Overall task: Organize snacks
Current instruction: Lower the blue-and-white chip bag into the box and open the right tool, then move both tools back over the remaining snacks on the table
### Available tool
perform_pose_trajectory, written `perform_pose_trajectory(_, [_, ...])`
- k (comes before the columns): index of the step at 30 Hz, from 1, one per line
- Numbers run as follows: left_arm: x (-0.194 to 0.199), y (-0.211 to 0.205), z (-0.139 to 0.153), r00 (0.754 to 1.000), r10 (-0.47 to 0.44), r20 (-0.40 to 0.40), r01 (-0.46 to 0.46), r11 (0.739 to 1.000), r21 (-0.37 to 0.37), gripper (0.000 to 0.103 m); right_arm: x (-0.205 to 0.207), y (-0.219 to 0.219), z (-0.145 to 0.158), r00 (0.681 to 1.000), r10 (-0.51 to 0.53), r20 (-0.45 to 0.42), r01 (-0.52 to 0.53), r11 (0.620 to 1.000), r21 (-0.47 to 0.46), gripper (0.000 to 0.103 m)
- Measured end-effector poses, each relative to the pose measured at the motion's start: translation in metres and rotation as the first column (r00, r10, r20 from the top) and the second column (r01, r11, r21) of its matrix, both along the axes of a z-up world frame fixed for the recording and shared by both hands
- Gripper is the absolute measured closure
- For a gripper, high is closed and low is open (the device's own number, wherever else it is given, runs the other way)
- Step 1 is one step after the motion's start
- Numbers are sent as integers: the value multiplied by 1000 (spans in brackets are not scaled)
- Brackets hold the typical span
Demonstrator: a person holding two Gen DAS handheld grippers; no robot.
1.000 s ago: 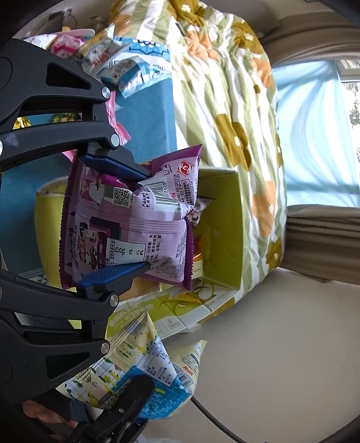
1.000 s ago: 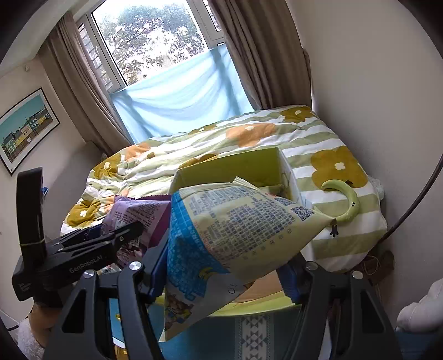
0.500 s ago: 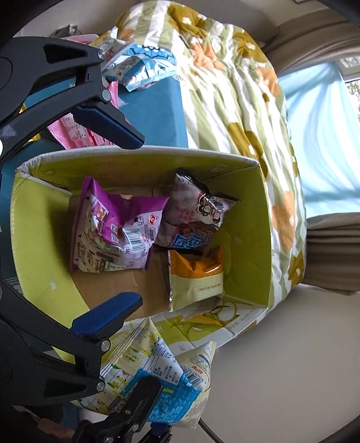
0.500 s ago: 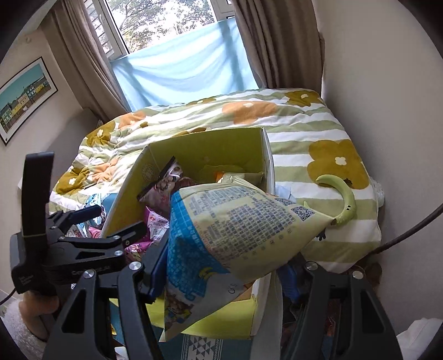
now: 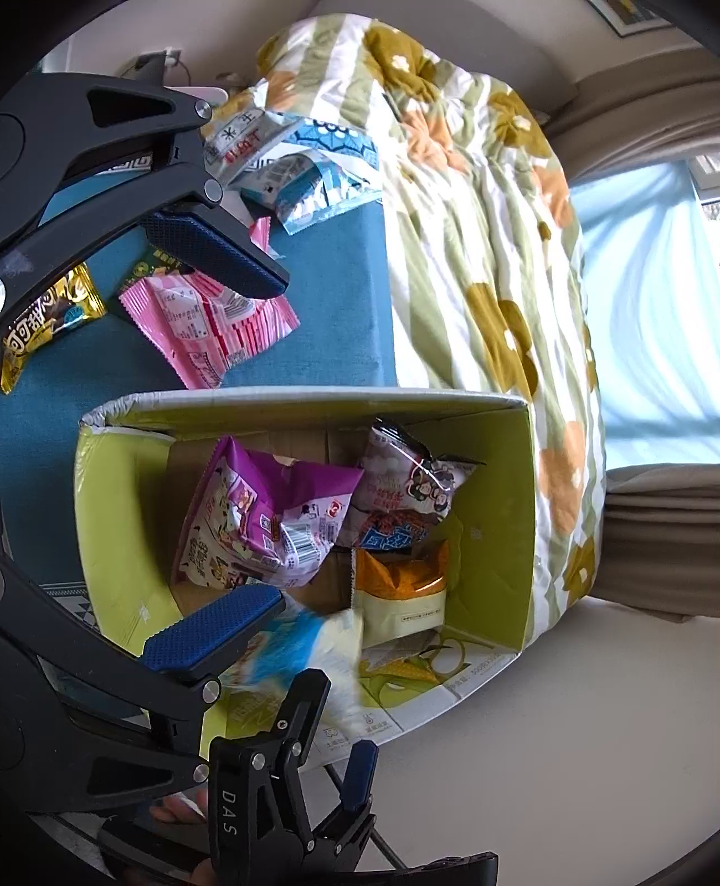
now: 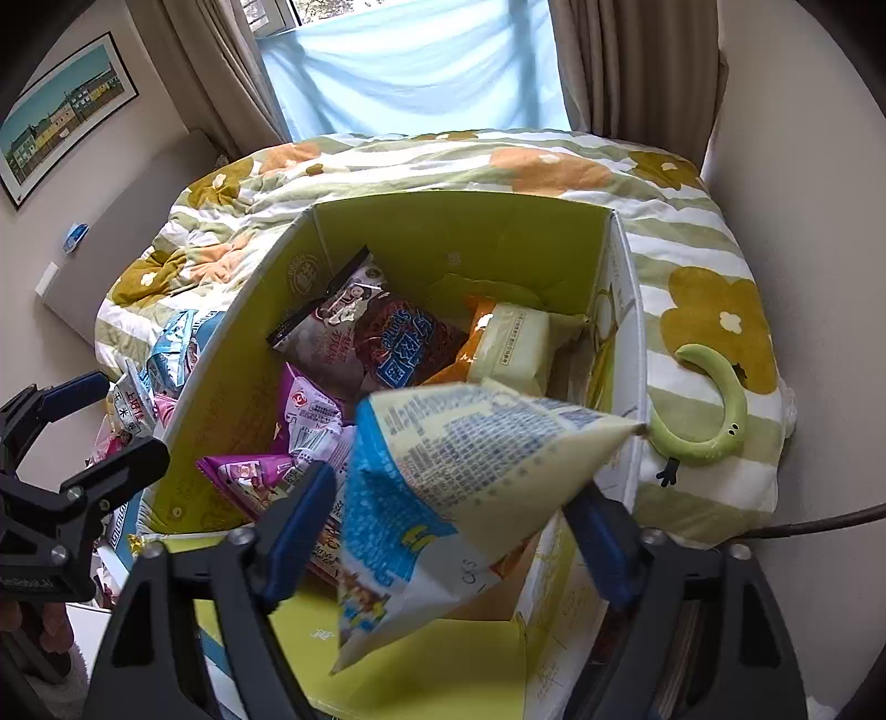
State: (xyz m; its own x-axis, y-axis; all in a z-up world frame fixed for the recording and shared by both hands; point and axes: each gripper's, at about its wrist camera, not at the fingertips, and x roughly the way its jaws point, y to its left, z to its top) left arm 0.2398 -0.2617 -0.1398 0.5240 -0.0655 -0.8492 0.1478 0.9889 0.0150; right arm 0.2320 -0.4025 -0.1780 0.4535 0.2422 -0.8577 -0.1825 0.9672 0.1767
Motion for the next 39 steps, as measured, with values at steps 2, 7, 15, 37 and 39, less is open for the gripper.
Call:
perform_pose_trajectory(2, [-2, 3, -2, 1000, 7, -5, -7, 1000, -5, 1, -1, -1, -1, 1000, -13, 16, 13, 1000, -5, 0])
perform_pose_trajectory(7, [-9, 6, -6, 1000, 9, -12, -9, 1000, -17, 1, -12, -7, 0, 997, -66, 39, 67, 998, -20, 0])
perform_pose_trajectory(15, [-18, 3, 11, 1000, 9, 15, -8, 1000, -25, 1, -25, -12, 18, 994, -89, 67, 90, 996, -2, 0])
perform_pose_trajectory(37, [-110, 110, 83, 987, -5, 159, 14, 998, -56, 1, -104, 76, 104, 962, -90, 257, 82, 996, 45, 0])
perform_pose_trajectory(39, [-120, 132, 85, 986, -7, 165, 16, 999, -52, 1, -115, 93, 105, 958, -102, 269, 93, 995, 48, 0])
